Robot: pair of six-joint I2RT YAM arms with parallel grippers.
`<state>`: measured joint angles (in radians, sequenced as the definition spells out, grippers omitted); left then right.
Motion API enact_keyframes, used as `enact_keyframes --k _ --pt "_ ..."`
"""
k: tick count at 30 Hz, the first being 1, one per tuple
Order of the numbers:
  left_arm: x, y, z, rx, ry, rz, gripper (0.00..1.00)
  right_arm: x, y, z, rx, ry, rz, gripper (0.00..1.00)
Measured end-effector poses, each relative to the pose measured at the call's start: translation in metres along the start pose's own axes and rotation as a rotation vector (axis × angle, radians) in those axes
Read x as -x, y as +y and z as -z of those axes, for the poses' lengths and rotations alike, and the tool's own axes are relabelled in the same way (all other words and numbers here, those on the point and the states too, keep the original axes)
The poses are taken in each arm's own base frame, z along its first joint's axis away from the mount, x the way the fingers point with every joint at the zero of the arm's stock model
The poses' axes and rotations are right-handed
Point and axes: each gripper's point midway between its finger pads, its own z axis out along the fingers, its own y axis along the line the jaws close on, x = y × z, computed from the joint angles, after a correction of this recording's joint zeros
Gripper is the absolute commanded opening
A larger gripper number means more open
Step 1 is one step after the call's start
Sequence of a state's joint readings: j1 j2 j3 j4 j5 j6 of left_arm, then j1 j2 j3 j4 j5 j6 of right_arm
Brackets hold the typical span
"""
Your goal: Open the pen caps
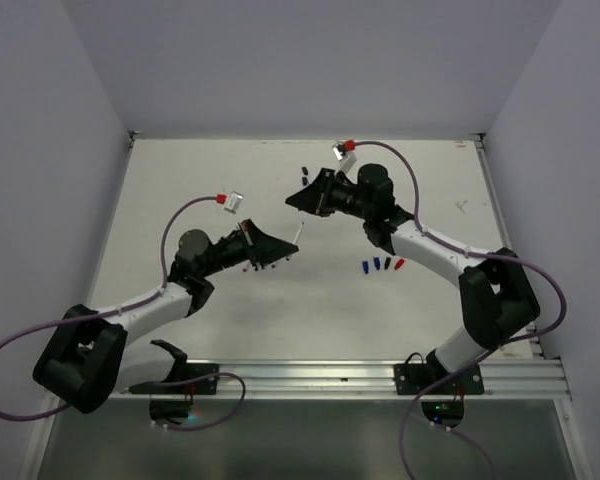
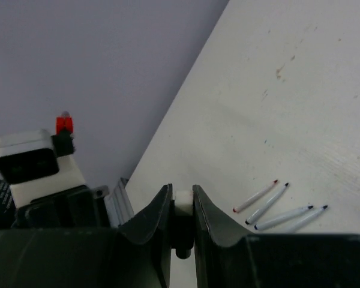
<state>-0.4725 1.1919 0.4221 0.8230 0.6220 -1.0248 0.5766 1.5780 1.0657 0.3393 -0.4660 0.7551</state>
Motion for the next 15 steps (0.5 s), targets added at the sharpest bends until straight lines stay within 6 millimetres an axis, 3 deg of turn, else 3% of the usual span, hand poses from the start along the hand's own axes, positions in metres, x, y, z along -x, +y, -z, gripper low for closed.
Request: enact_keyframes --k 4,7,11,15 --pt "-0.005 -0.058 0.007 -0.252 0.066 0.03 0.0 0.017 -0.021 0.004 0.107 -0.062 -0.091 0.0" --pt "-0.002 -0.08 0.015 -0.338 0.06 -0.053 0.0 0.015 -0.02 0.001 0.182 -0.062 -0.149 0.0" --pt "0.012 -0.078 0.012 -0.244 0.018 -0.186 0.0 0.011 -0.022 0.0 0.159 -0.053 -0.143 0.0" --pt "0.06 -0.053 0.004 0.053 -0.111 -0.331 0.0 0.018 -0.061 0.003 -0.125 -0.052 -0.096 0.0"
